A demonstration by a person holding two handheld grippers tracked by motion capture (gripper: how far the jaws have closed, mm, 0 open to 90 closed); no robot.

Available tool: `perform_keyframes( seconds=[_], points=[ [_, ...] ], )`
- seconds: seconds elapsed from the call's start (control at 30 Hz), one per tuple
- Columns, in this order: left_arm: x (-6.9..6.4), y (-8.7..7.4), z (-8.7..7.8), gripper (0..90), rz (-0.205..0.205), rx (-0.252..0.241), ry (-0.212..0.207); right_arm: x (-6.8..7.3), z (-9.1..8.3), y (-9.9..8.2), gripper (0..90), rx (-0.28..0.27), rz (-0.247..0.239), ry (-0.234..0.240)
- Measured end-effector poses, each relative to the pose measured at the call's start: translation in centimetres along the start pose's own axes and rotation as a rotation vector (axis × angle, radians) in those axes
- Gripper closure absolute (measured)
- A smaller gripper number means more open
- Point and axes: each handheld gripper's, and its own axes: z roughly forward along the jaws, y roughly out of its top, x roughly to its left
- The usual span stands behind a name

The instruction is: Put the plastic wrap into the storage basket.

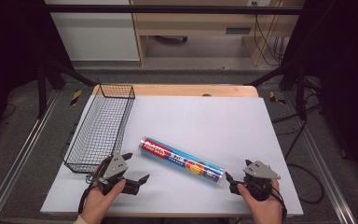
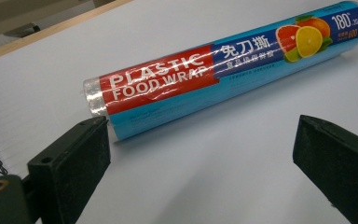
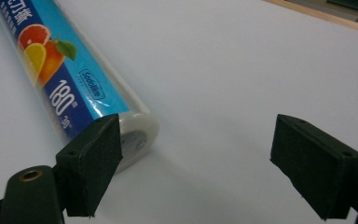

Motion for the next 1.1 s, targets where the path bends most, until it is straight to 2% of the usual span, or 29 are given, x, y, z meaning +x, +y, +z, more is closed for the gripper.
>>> perform_keyframes(
  seconds=[0.17,0.27,0.37,0.43,0.47,0.5,0.53,0.57,0.6,0.63,0.67,0.7,0.73,0.8,0.83,0.9,1.03,1.1],
  points=[
    [-0.2,0.1,0.1,4.1,0.019,0.008,-0.002,0.9,0.2,1.0,11.2,0.018,-0.048,0.027],
    [-0.3,0.1,0.0,4.0,0.025,0.009,0.003,1.3,0.0,1.7,10.2,0.022,-0.075,0.027],
    [-0.2,-0.1,-0.1,4.0,0.028,0.018,0.017,2.0,-0.3,3.7,8.6,0.088,-0.125,0.079],
    [-0.1,-0.1,0.0,4.0,0.029,0.022,0.021,2.3,-0.3,4.8,8.8,0.12,-0.164,0.083],
    [-0.1,-0.1,0.0,4.0,0.029,0.022,0.021,2.3,-0.3,4.8,8.8,0.12,-0.164,0.083],
    [-0.2,-0.1,0.0,4.0,0.037,0.023,0.024,2.4,-0.2,6.0,8.9,0.146,-0.194,0.105],
    [-0.2,-0.1,0.0,3.9,0.037,0.023,0.024,2.4,-0.2,6.0,8.9,0.146,-0.194,0.105],
    [-0.2,0.0,0.0,4.0,0.043,0.025,0.02,2.4,0.1,7.1,9.2,0.173,-0.226,0.118],
    [-0.2,0.0,0.0,3.9,0.043,0.025,0.02,2.4,0.1,7.1,9.2,0.173,-0.226,0.118],
    [-0.2,0.1,0.0,3.8,0.047,0.025,0.009,2.4,0.5,8.1,10.0,0.184,-0.247,0.144],
    [-0.2,0.1,0.0,3.8,0.047,0.025,0.009,2.4,0.5,8.1,10.0,0.184,-0.247,0.144],
    [-0.2,0.1,0.0,3.8,0.049,0.023,0.007,2.5,0.9,8.9,11.7,0.203,-0.259,0.186],
    [-0.1,0.1,0.0,3.8,0.049,0.022,0.009,2.5,0.9,8.9,11.7,0.203,-0.259,0.186],
    [-0.1,0.0,0.0,3.7,0.043,0.022,-0.002,2.6,1.3,9.5,12.2,0.233,-0.284,0.221],
    [-0.1,-0.1,0.0,3.6,0.042,0.024,0.002,2.7,1.6,10.1,12.7,0.249,-0.317,0.224],
    [-0.1,-0.1,0.0,3.6,0.035,0.026,-0.006,3.1,2.0,10.5,9.1,0.279,-0.336,0.215],
    [0.0,-0.1,0.1,3.6,0.031,0.026,-0.004,3.6,2.7,11.1,10.0,0.313,-0.366,0.218],
    [0.1,-0.1,-0.1,3.6,0.031,0.013,-0.004,4.3,3.5,11.8,10.8,0.329,-0.402,0.239]
  ],
)
